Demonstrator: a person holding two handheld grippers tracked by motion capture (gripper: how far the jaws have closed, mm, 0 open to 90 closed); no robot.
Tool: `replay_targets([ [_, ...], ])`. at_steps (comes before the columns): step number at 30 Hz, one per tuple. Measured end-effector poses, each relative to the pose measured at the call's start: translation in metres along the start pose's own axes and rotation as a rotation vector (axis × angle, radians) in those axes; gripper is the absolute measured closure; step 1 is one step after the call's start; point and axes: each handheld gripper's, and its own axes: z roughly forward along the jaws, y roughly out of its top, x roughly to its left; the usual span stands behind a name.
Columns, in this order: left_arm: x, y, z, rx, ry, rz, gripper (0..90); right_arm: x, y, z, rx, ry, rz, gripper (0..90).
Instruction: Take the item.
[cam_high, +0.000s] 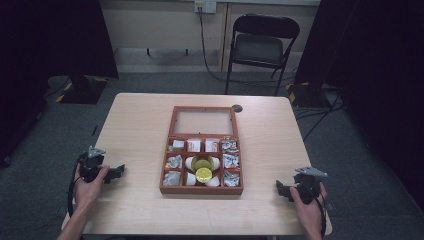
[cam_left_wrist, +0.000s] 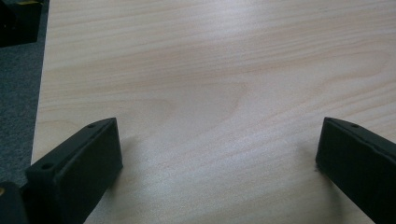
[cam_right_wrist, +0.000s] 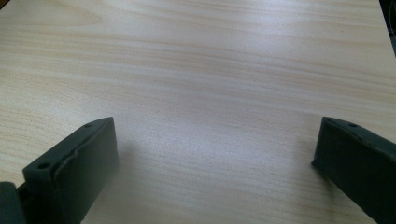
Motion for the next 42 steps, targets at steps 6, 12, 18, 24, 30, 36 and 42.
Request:
replay_targets([
  [6,0.000,0.000,0.000,0.002,-0.002,0.003,0.0,0.000,0.000,0.000,0.000,0.000,0.000,0.0],
  [12,0.001,0.001,-0.002,0.000,0.004,-0.004,4.2,0.000,0.000,0.000,0.000,0.000,-0.001,0.0],
  [18,0.000,0.001,-0.004,-0.010,0.008,-0.011,12.7,0.000,0.000,0.000,0.000,0.000,-0.001,0.0],
  [24,-0.003,0.004,-0.008,-0.038,0.013,0.003,16.1,0.000,0.000,0.000,0.000,-0.001,-0.001,0.0],
  [30,-0.008,0.006,-0.014,-0.072,-0.021,0.010,16.8,0.000,0.000,0.000,0.000,-0.001,-0.001,0.0],
  [36,-0.012,0.008,-0.019,-0.091,-0.075,-0.001,17.9,0.000,0.000,0.000,0.000,-0.001,-0.001,0.0],
  [42,-0.021,0.013,-0.023,-0.099,-0.098,0.056,17.9,0.000,0.000,0.000,0.000,0.000,-0.001,0.0],
])
